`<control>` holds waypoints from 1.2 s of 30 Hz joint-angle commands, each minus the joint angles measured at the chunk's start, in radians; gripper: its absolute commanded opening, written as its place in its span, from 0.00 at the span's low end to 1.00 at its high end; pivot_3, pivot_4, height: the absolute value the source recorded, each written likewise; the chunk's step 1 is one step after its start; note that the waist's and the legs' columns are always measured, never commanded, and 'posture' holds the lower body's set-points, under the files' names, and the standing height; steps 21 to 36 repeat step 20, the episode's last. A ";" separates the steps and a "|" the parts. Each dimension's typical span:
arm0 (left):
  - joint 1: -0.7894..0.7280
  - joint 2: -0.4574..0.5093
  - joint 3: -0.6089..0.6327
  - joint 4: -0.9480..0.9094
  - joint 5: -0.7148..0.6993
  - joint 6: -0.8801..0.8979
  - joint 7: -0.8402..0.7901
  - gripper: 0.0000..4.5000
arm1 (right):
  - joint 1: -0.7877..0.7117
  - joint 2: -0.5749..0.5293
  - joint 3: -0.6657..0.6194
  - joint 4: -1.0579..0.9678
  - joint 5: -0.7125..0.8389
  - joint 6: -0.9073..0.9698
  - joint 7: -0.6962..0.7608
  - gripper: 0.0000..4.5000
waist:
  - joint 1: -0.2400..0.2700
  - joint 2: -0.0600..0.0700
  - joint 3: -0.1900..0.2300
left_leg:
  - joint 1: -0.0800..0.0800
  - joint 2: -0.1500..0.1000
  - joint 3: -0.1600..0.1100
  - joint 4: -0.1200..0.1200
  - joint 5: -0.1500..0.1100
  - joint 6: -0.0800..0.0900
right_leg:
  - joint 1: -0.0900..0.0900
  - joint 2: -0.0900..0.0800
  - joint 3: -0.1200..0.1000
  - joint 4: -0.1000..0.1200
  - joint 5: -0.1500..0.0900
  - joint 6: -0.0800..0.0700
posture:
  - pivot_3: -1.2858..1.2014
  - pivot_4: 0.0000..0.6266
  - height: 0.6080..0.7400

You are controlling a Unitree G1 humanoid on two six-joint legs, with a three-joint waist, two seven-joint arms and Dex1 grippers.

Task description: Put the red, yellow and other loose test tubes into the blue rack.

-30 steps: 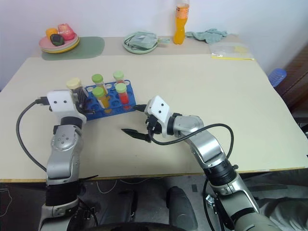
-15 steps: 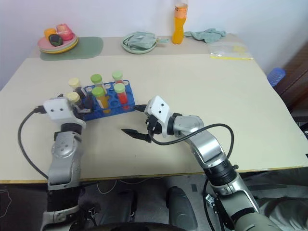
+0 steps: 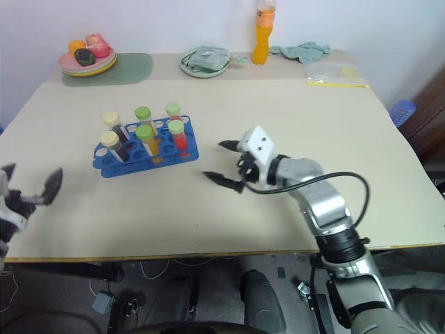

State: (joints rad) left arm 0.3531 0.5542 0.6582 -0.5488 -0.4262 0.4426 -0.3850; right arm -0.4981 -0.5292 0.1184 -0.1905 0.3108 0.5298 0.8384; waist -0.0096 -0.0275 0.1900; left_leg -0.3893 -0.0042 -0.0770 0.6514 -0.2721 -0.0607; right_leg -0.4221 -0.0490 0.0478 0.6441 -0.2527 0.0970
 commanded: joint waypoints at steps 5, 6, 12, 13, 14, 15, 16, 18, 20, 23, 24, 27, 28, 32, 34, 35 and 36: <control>0.029 -0.012 -0.008 -0.011 0.016 -0.038 -0.036 0.99 | 0.033 -0.143 -0.127 0.136 -0.012 -0.066 0.044 1.00 | -0.010 0.001 0.001 | 0.001 0.001 0.001 -0.001 0.000 0.000 | 0.000 0.001 0.000 0.001 0.000 0.000 | 0.52 0.24 1.00; 0.030 -0.015 -0.022 -0.007 0.026 -0.041 -0.037 0.99 | 0.032 -0.151 -0.134 0.159 -0.018 -0.080 0.043 1.00 | -0.011 0.001 0.001 | 0.001 0.001 0.001 -0.001 0.000 0.000 | 0.000 0.001 0.001 0.001 0.000 0.000 | 0.52 0.24 1.00; 0.018 -0.051 -0.070 0.004 0.063 -0.041 -0.002 0.99 | 0.032 -0.153 -0.138 0.253 -0.043 -0.157 0.039 1.00 | -0.010 0.001 0.001 | 0.002 0.002 0.002 -0.002 0.000 0.000 | -0.001 0.001 0.001 0.001 0.001 0.002 | 0.52 0.24 1.00; 0.019 -0.061 -0.078 0.001 0.068 -0.041 0.005 0.99 | 0.035 -0.149 -0.138 0.262 -0.045 -0.166 0.036 1.00 | -0.009 0.001 0.001 | 0.002 0.001 0.002 -0.002 0.000 0.000 | -0.001 0.001 0.001 0.001 0.001 0.002 | 0.52 0.24 1.00; 0.021 -0.071 -0.085 -0.003 0.072 -0.041 0.013 0.99 | 0.036 -0.144 -0.137 0.272 -0.046 -0.174 0.033 1.00 | -0.009 0.001 0.001 | 0.002 0.001 0.002 -0.002 0.000 0.000 | -0.001 0.001 0.002 0.001 0.001 0.002 | 0.52 0.24 1.00; 0.024 -0.079 -0.088 -0.005 0.075 -0.041 0.022 0.99 | 0.038 -0.139 -0.135 0.280 -0.047 -0.179 0.030 1.00 | -0.009 0.001 0.001 | 0.002 0.001 0.002 -0.002 0.000 0.000 | -0.001 0.001 0.002 0.001 0.001 0.002 | 0.52 0.24 1.00; 0.027 -0.087 -0.090 -0.005 0.081 -0.041 0.032 0.99 | 0.040 -0.130 -0.129 0.287 -0.051 -0.187 0.027 1.00 | -0.008 0.001 0.001 | 0.002 0.001 0.002 -0.001 0.000 0.000 | -0.001 0.001 0.002 0.001 0.001 0.002 | 0.52 0.24 1.00; 0.030 -0.102 -0.099 -0.009 0.099 -0.039 0.054 0.99 | 0.035 -0.116 -0.116 0.315 -0.064 -0.211 0.027 1.00 | -0.008 0.001 0.001 | 0.002 0.001 0.002 -0.001 0.000 0.000 | -0.001 0.001 0.002 0.001 0.001 0.003 | 0.52 0.24 1.00; 0.031 -0.119 -0.113 -0.013 0.116 -0.040 0.073 0.99 | 0.019 -0.097 -0.103 0.354 -0.080 -0.238 0.025 1.00 | -0.009 0.001 0.001 | 0.002 0.001 0.002 -0.002 0.000 0.000 | -0.001 0.001 0.002 0.001 0.001 0.002 | 0.52 0.24 1.00; 0.031 -0.119 -0.113 -0.013 0.116 -0.040 0.073 0.99 | 0.019 -0.097 -0.103 0.354 -0.080 -0.238 0.025 1.00 | -0.009 0.001 0.001 | 0.002 0.001 0.002 -0.002 0.000 0.000 | -0.001 0.001 0.002 0.001 0.001 0.002 | 0.52 0.24 1.00; 0.031 -0.119 -0.113 -0.013 0.116 -0.040 0.073 0.99 | 0.019 -0.097 -0.103 0.354 -0.080 -0.238 0.025 1.00 | -0.009 0.001 0.001 | 0.002 0.001 0.002 -0.002 0.000 0.000 | -0.001 0.001 0.002 0.001 0.001 0.002 | 0.52 0.24 1.00; 0.031 -0.119 -0.113 -0.013 0.116 -0.040 0.073 0.99 | 0.019 -0.097 -0.103 0.354 -0.080 -0.238 0.025 1.00 | -0.009 0.001 0.001 | 0.002 0.001 0.002 -0.002 0.000 0.000 | -0.001 0.001 0.002 0.001 0.001 0.002 | 0.52 0.24 1.00; 0.031 -0.119 -0.113 -0.013 0.116 -0.040 0.073 0.99 | 0.019 -0.097 -0.103 0.354 -0.080 -0.238 0.025 1.00 | -0.009 0.001 0.001 | 0.002 0.001 0.002 -0.002 0.000 0.000 | -0.001 0.001 0.002 0.001 0.001 0.002 | 0.52 0.24 1.00; 0.031 -0.119 -0.113 -0.013 0.116 -0.040 0.073 0.99 | 0.019 -0.097 -0.103 0.354 -0.080 -0.238 0.025 1.00 | -0.009 0.001 0.001 | 0.002 0.001 0.002 -0.002 0.000 0.000 | -0.001 0.001 0.002 0.001 0.001 0.002 | 0.52 0.24 1.00; 0.031 -0.119 -0.113 -0.013 0.116 -0.040 0.073 0.99 | 0.019 -0.097 -0.103 0.354 -0.080 -0.238 0.025 1.00 | -0.009 0.001 0.001 | 0.002 0.001 0.002 -0.002 0.000 0.000 | -0.001 0.001 0.002 0.001 0.001 0.002 | 0.52 0.24 1.00; 0.031 -0.119 -0.113 -0.013 0.116 -0.040 0.073 0.99 | 0.019 -0.097 -0.103 0.354 -0.080 -0.238 0.025 1.00 | -0.009 0.001 0.001 | 0.002 0.001 0.002 -0.002 0.000 0.000 | -0.001 0.001 0.002 0.001 0.001 0.002 | 0.52 0.24 1.00; 0.031 -0.119 -0.113 -0.013 0.116 -0.040 0.073 0.99 | 0.019 -0.097 -0.103 0.354 -0.080 -0.238 0.025 1.00 | -0.009 0.001 0.001 | 0.002 0.001 0.002 -0.002 0.000 0.000 | -0.001 0.001 0.002 0.001 0.001 0.002 | 0.52 0.24 1.00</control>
